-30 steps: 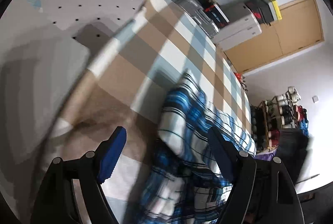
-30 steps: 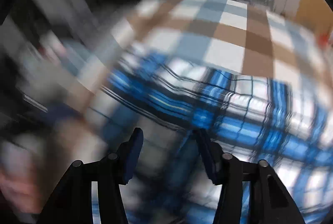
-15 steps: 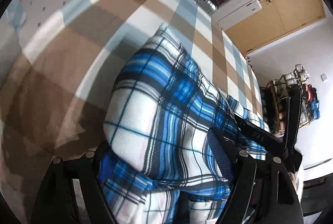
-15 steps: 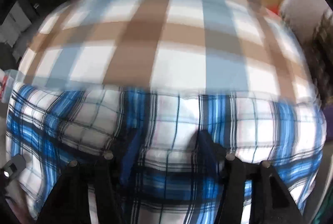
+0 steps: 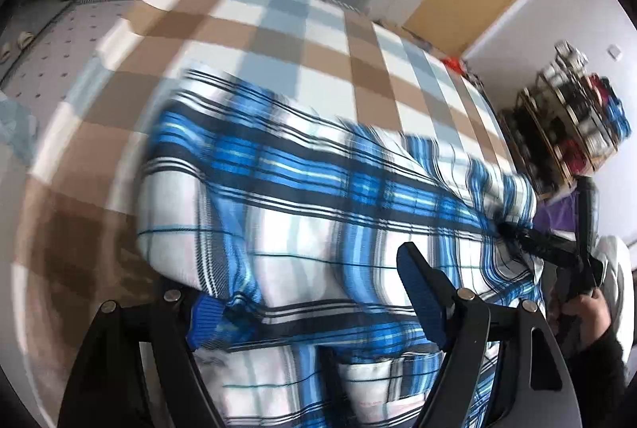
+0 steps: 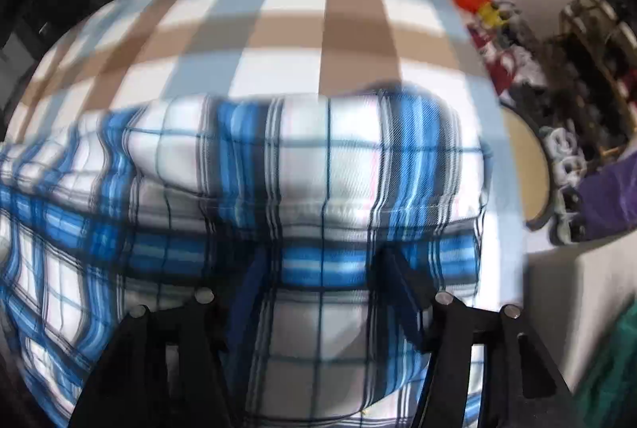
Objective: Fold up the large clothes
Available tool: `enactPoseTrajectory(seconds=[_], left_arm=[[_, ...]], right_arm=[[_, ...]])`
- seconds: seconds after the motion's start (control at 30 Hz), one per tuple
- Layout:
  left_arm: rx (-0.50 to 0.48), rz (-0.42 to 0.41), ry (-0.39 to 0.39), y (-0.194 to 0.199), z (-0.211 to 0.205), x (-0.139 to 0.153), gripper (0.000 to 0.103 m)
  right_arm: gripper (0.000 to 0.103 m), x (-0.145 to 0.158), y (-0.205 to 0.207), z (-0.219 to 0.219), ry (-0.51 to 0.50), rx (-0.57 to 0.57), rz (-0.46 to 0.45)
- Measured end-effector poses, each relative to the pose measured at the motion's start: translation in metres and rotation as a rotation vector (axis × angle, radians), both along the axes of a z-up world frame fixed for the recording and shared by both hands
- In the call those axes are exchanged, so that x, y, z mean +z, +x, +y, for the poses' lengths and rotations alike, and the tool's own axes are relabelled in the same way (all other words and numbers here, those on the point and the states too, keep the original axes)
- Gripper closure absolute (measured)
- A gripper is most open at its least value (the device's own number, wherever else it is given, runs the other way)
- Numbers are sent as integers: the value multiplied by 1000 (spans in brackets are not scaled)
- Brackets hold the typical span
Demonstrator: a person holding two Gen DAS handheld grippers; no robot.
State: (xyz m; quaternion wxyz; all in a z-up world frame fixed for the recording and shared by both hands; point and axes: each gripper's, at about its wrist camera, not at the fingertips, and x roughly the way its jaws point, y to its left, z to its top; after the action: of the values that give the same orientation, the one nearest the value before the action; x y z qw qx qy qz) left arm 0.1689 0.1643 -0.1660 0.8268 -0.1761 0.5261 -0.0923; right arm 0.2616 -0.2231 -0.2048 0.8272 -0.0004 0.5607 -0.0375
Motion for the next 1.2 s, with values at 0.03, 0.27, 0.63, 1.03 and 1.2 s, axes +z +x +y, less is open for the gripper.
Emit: enactPoseTrajectory(seconds=[0.03,0.27,0.63,1.03,1.2], left_arm=[[3,22,9,4,0,-5,27],[-80,93,191,18,-17,-22,27],[-233,138,364,79,-31,-31,22],[-212,94,384,137,-26,-37,19],[-301,-5,472,80,-51,-17,28]], right_arm=[[41,1,-3,1,-7,7,-5],[36,31,-48,23,-82,137,-69],[15,-4,-15,19,1,74,-35],[12,-18,50,5,-32,87,-92],[13,-14,14,7,-96,119,-56]])
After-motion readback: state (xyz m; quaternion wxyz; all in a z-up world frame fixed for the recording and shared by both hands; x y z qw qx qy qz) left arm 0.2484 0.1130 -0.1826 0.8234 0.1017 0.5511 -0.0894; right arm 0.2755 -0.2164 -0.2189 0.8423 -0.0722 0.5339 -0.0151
